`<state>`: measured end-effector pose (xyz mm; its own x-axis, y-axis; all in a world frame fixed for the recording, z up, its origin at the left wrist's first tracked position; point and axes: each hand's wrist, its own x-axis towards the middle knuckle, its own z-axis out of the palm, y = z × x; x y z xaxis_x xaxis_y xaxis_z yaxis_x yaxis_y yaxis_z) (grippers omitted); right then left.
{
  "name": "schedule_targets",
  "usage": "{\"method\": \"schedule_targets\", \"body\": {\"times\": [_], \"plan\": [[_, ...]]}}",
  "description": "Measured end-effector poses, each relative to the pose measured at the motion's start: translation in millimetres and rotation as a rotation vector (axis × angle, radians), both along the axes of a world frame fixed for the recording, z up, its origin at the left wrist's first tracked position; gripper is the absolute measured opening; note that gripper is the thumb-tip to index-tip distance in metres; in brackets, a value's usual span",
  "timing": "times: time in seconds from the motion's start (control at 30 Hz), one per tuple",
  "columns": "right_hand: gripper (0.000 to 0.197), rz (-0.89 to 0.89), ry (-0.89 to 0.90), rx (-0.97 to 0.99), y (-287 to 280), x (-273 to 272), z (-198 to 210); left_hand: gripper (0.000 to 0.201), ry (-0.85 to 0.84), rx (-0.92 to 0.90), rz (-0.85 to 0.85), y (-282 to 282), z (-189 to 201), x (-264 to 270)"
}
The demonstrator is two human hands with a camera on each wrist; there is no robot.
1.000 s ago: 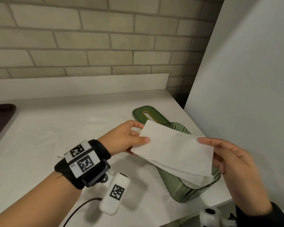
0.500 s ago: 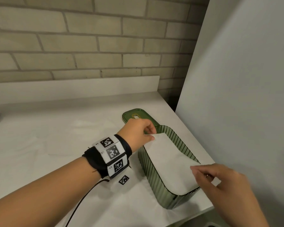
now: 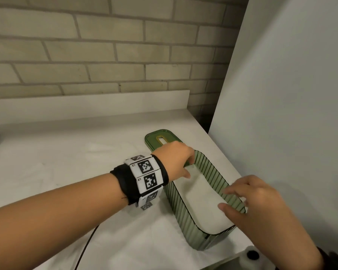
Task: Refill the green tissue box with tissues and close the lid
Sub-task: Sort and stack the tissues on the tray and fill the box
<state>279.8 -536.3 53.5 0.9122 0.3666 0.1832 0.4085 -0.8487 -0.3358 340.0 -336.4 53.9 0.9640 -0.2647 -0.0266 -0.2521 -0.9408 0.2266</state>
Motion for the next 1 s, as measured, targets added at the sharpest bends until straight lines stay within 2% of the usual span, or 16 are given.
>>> {"method": "schedule_targets", "body": {"times": [0.13,0.23,0.33,0.43,0.53,0.6,0.7,0.77,0.87,1.0], "plan": [[0.045,0.028,0.195,-0.262,18.7,18.7,2.4,0.057,0.199,0.127,-0.169,-25.0,3.0,0.9],[0.030,0.070,0.337,-0.444,32.3,21.1,6.3,0.071,0.344,0.240,-0.216,-40.5,-4.2,2.4],[0.040,0.124,0.400,-0.615,40.4,24.6,-1.0,0.082,0.405,0.347,-0.232,-43.2,-9.7,5.4],[0.034,0.146,0.448,-0.736,45.4,31.0,-12.3,0.070,0.384,0.531,-0.231,-45.6,-18.5,9.7],[0.038,0.173,0.494,-0.762,47.6,34.5,-16.8,0.056,0.352,0.635,-0.168,-45.1,-26.2,13.6],[0.027,0.192,0.483,-0.762,48.9,35.3,-18.4,0.057,0.328,0.569,-0.141,-43.5,-25.3,16.9],[0.032,0.163,0.404,-0.753,48.7,30.4,-18.4,0.054,0.292,0.558,-0.116,-40.1,-19.9,14.0],[0.042,0.139,0.303,-0.700,45.4,27.0,-15.5,0.057,0.278,0.510,-0.162,-41.3,-16.8,12.9],[0.033,0.150,0.285,-0.614,42.2,23.6,-14.0,0.067,0.353,0.553,-0.298,-44.9,-15.3,14.0],[0.027,0.142,0.325,-0.562,42.6,24.2,-22.7,0.067,0.355,0.663,-0.320,-53.1,-21.5,21.6]]}}
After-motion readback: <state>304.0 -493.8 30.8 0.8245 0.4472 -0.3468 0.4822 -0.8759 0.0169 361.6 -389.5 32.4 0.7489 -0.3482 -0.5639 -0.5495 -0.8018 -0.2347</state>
